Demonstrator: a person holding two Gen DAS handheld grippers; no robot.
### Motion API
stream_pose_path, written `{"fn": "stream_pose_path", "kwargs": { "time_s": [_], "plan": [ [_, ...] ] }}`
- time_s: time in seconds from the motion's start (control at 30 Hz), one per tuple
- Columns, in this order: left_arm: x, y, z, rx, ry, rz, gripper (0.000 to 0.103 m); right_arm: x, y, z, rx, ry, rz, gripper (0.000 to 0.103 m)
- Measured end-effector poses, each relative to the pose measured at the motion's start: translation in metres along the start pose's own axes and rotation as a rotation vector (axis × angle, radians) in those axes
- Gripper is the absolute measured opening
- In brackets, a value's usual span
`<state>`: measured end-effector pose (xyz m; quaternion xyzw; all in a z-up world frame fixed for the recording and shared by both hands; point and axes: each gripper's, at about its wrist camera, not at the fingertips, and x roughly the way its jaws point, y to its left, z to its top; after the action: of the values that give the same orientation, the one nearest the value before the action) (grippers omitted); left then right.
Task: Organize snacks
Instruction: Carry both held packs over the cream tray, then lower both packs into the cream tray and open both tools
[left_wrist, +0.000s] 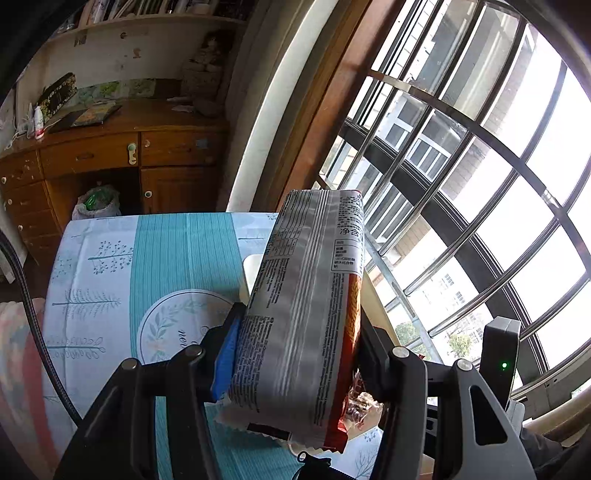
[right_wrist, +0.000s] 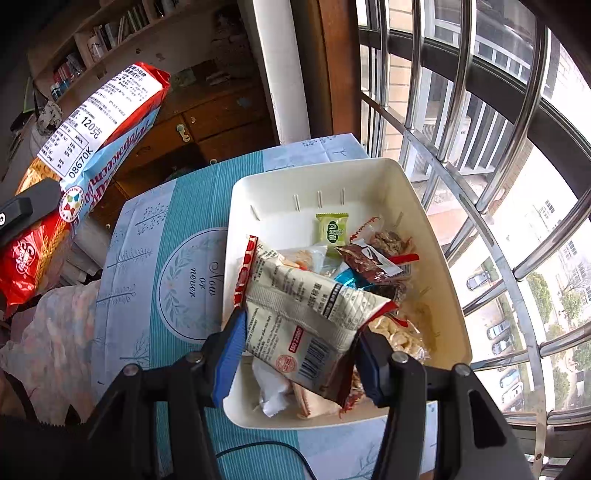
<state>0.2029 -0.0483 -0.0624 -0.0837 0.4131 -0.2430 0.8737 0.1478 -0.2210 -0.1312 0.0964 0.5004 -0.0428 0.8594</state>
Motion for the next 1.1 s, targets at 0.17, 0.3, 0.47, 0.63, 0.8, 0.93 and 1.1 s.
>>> {"fn": "stream_pose_path", "kwargs": {
  "time_s": [0.17, 0.3, 0.47, 0.63, 0.8, 0.93, 1.1],
  "plan": [
    [0.031, -0.032, 0.005, 0.018, 0.014, -0.005, 0.053, 0.001, -0.030, 0.004, -0.037, -0.003, 0.010, 0.055],
    [0.059, -0.056, 0.010, 0.036, 0.040, -0.006, 0.053, 0.005, -0.049, 0.011, -0.078, -0.008, 0.019, 0.055],
    [0.099, -0.076, 0.017, 0.052, 0.084, -0.006, 0.053, 0.016, -0.068, 0.017, -0.124, -0.006, 0.039, 0.055],
    [0.141, -0.084, 0.018, 0.076, 0.135, -0.007, 0.053, 0.029, -0.080, 0.019, -0.172, -0.007, 0.060, 0.056],
    [0.177, -0.090, 0.012, 0.123, 0.181, 0.024, 0.054, 0.045, -0.089, 0.019, -0.194, -0.001, 0.076, 0.056],
    [0.197, -0.089, 0.011, 0.150, 0.202, 0.074, 0.055, 0.055, -0.093, 0.018, -0.209, 0.009, 0.090, 0.056],
    [0.189, -0.080, 0.019, 0.088, 0.157, 0.075, 0.076, 0.059, -0.096, 0.016, -0.216, 0.020, 0.093, 0.056]
  ]
}}
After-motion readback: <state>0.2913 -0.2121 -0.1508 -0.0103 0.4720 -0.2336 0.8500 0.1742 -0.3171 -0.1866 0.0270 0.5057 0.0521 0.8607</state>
